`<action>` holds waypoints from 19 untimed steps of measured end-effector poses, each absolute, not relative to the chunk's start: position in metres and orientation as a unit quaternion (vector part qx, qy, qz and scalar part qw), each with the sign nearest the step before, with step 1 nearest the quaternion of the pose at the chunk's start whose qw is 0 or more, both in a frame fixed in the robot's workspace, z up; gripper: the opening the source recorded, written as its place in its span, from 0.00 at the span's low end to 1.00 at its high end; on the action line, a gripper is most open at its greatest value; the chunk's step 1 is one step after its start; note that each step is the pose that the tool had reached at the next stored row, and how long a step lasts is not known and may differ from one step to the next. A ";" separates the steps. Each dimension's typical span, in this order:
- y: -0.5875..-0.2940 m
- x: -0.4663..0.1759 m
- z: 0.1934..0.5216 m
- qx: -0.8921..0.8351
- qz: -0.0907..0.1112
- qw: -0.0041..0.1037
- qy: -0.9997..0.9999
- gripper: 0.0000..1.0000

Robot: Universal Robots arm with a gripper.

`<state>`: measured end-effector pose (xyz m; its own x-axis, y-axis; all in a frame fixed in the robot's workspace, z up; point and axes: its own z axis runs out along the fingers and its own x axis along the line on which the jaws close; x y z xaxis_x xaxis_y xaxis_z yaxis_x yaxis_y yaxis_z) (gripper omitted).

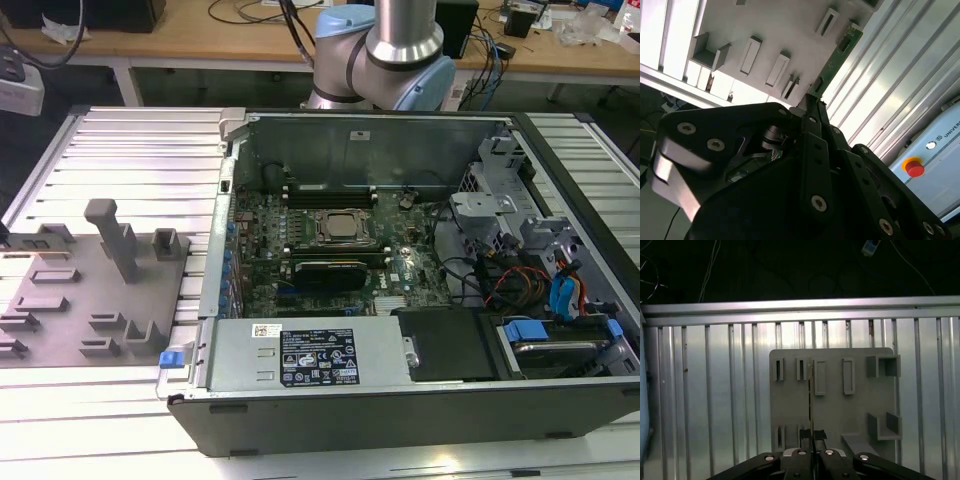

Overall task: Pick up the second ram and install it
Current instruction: 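Pick up the second ram and move it above second insertion slot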

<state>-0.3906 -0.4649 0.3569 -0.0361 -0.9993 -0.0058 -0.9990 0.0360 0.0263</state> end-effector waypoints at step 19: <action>-0.464 -0.391 0.380 0.694 -0.012 0.007 -0.720 0.13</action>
